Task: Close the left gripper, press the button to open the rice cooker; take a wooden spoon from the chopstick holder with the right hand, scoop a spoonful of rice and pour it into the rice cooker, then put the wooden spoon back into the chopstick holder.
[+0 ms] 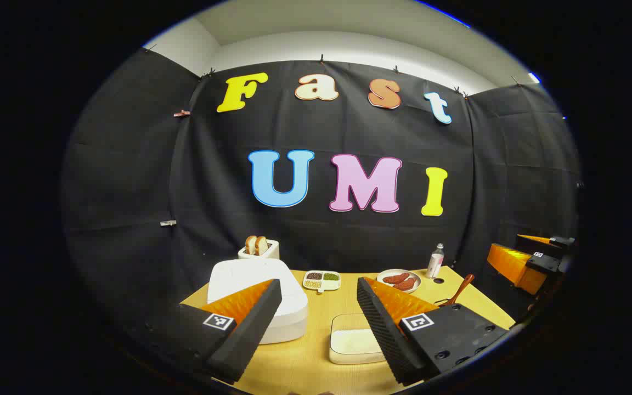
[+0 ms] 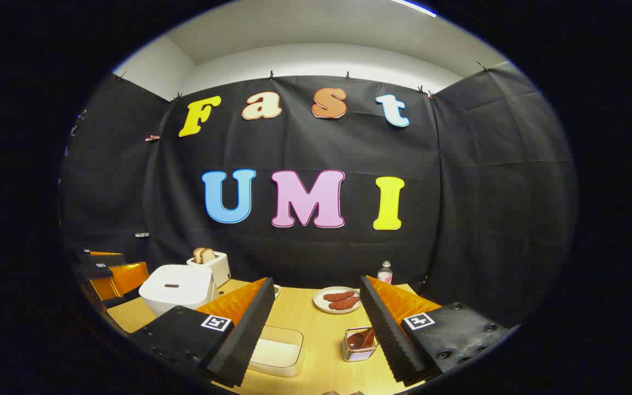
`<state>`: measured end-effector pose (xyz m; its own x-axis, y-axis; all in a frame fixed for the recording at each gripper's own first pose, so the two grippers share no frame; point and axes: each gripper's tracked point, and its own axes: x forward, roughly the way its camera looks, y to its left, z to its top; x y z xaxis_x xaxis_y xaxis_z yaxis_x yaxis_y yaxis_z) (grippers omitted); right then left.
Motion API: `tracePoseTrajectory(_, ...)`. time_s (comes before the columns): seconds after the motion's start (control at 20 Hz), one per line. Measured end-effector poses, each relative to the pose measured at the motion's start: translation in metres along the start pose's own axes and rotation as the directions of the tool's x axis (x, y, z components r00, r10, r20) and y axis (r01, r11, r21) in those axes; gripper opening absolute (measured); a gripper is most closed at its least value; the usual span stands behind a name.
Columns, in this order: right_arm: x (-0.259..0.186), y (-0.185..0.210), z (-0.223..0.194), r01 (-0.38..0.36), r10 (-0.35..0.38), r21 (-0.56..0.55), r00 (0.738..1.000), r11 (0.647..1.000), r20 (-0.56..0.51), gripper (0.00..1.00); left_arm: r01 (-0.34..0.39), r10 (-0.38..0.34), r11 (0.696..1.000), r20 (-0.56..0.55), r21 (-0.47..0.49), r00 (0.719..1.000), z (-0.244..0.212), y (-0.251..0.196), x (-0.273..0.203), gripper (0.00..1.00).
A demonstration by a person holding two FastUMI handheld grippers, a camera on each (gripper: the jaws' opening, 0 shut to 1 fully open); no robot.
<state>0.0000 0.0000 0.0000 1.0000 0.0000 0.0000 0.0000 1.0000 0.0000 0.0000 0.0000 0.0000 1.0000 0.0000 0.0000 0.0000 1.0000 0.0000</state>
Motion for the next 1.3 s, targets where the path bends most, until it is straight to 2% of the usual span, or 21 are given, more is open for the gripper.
tracePoseTrajectory(0.4,0.003,-0.035,-0.010,0.075,-0.075,0.036,0.997,0.997,-0.026,0.98,0.001,-0.001,1.000,-0.025,0.008,1.000,-0.006,-0.006,0.012,0.96)
tracePoseTrajectory(0.8,-0.002,-0.042,-0.009,0.115,-0.113,0.047,0.993,0.992,-0.038,0.98,0.010,-0.011,1.000,-0.052,-0.016,0.999,-0.011,0.001,0.018,0.96)
tracePoseTrajectory(1.1,-0.004,-0.043,-0.011,0.134,-0.133,0.036,0.990,0.990,-0.043,0.98,-0.021,0.022,1.000,-0.039,0.004,0.999,-0.007,0.026,0.028,0.95)
tracePoseTrajectory(1.3,-0.004,-0.045,-0.009,0.147,-0.146,0.036,0.989,0.988,-0.039,0.98,-0.083,0.085,0.996,-0.057,0.037,0.995,-0.008,0.059,0.044,0.95)
